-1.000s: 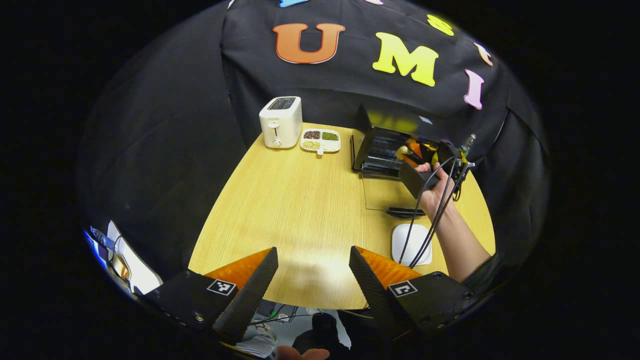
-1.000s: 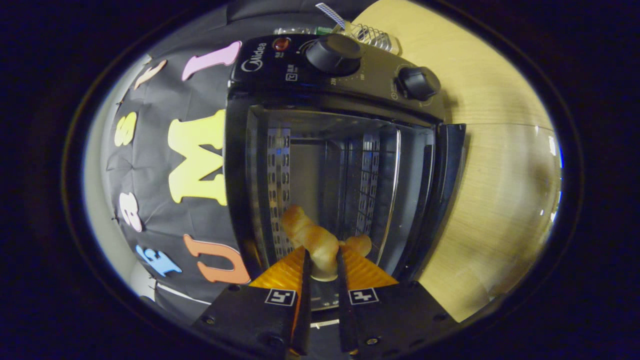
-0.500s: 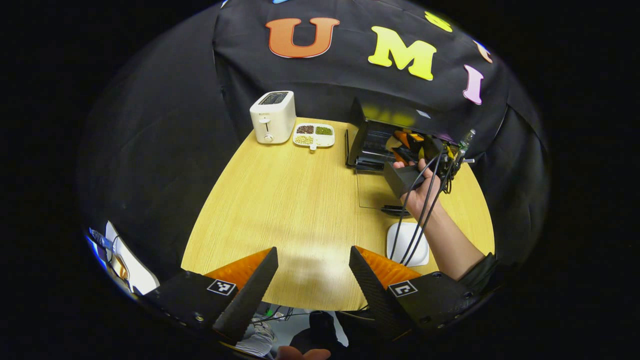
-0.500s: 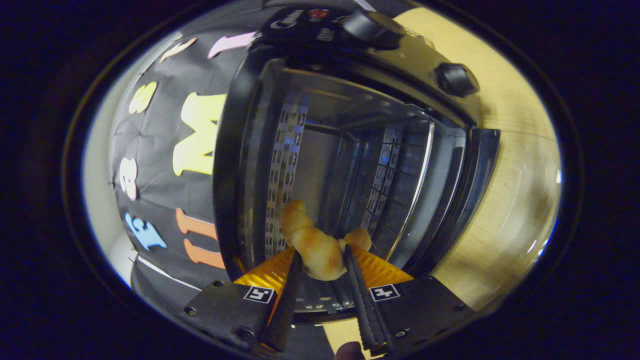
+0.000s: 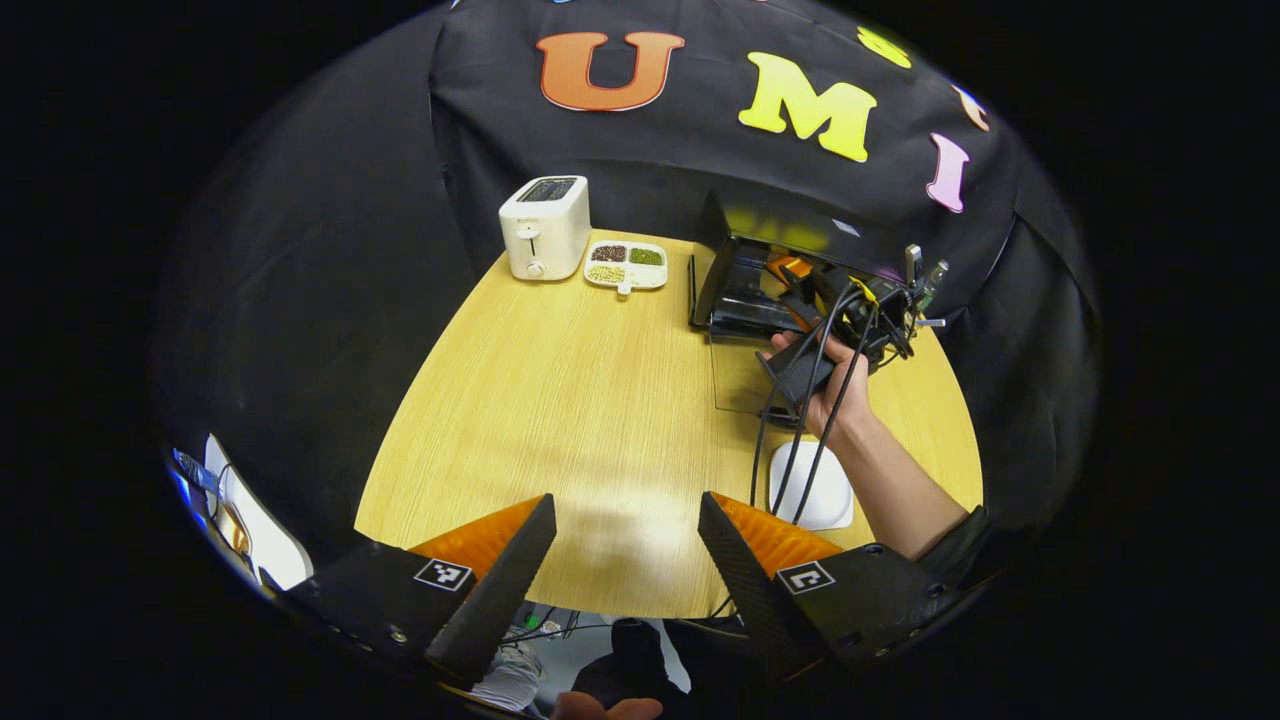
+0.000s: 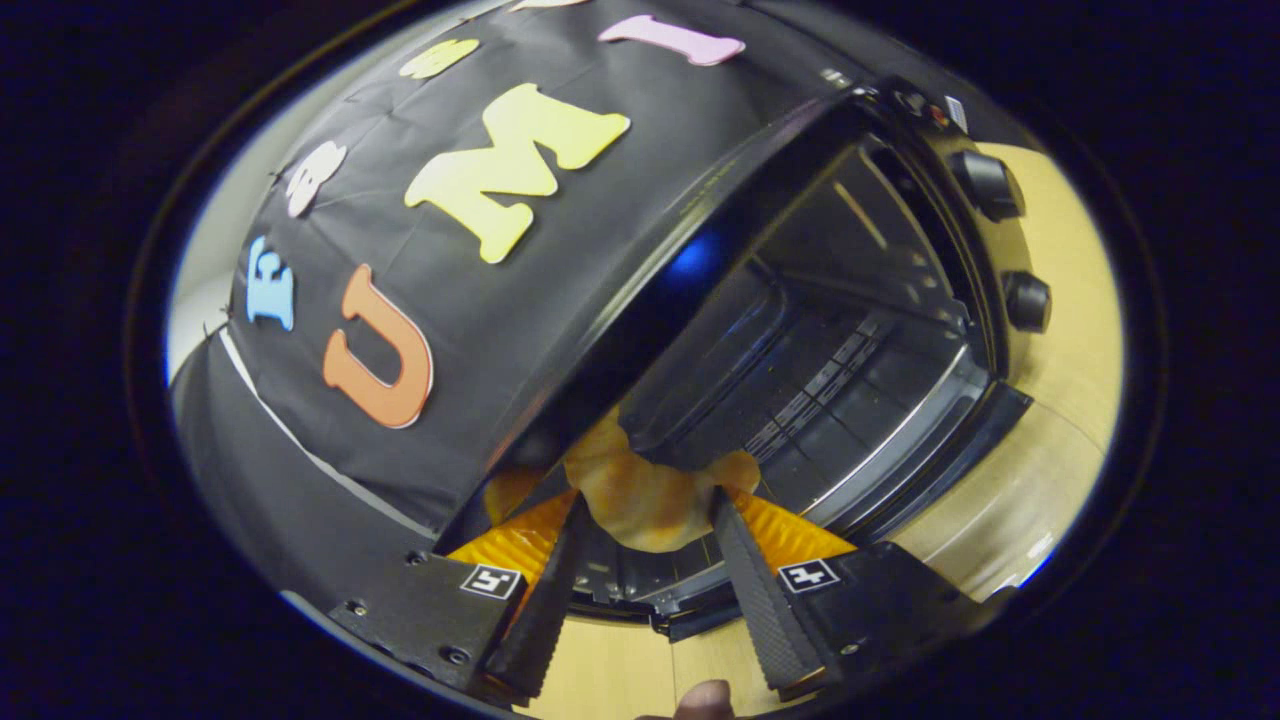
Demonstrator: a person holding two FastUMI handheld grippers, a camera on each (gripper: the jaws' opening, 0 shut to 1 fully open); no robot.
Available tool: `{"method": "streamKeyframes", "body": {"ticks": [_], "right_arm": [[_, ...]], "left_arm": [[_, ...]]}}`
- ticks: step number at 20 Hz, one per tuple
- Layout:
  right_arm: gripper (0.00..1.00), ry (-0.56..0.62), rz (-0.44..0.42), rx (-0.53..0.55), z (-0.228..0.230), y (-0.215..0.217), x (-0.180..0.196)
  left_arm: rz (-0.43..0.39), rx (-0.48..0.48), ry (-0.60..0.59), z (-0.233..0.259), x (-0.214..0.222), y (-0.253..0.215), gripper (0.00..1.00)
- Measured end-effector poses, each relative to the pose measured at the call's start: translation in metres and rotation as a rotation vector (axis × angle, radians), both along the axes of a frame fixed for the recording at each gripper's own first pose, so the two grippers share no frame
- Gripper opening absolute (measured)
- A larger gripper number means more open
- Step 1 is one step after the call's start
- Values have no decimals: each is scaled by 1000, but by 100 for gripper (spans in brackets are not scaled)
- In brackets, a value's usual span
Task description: Open the electric oven with the left hand, put the food in, and close the electric oven.
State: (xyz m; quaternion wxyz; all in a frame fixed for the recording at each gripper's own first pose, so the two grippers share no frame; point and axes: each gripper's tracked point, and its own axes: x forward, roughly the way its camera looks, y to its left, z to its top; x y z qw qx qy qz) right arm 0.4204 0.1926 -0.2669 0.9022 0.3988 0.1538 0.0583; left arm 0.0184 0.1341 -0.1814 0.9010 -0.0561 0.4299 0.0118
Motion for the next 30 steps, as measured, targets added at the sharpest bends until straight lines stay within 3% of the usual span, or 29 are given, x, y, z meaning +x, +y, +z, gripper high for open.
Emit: {"method": "streamKeyframes", "body": {"ticks": [2, 4, 6, 7, 9, 17, 24, 25, 26, 30], "right_arm": [[74, -13, -17, -22, 3, -2, -1], [77, -35, -37, -136, 4, -8, -1], [91, -71, -36, -267, 8, -10, 0], [91, -80, -15, -296, 11, -4, -2], [96, -91, 10, -308, 12, 4, -5], [97, -109, 48, -411, 17, 2, -36], [92, -87, 54, -440, 45, -24, -127], [96, -85, 59, -454, 50, -27, -146], [92, -79, 58, -481, 54, -34, -165], [97, -36, 65, -572, 66, -60, -240]], "left_arm": [[2, -2, 0, 1, -6, 2, 95], [-1, 2, 2, 1, -9, 2, 95], [-3, 8, 10, 0, -12, 4, 95], [-2, 7, 14, -1, -13, 4, 95], [2, -3, 18, -2, -13, 2, 95], [-3, -12, -25, 3, -4, -5, 95], [-49, -15, -167, 21, 11, -17, 95], [-57, -17, -183, 23, 12, -19, 95], [-66, -12, -202, 24, 14, -21, 95], [-77, 54, -279, 28, 18, -23, 94]]}}
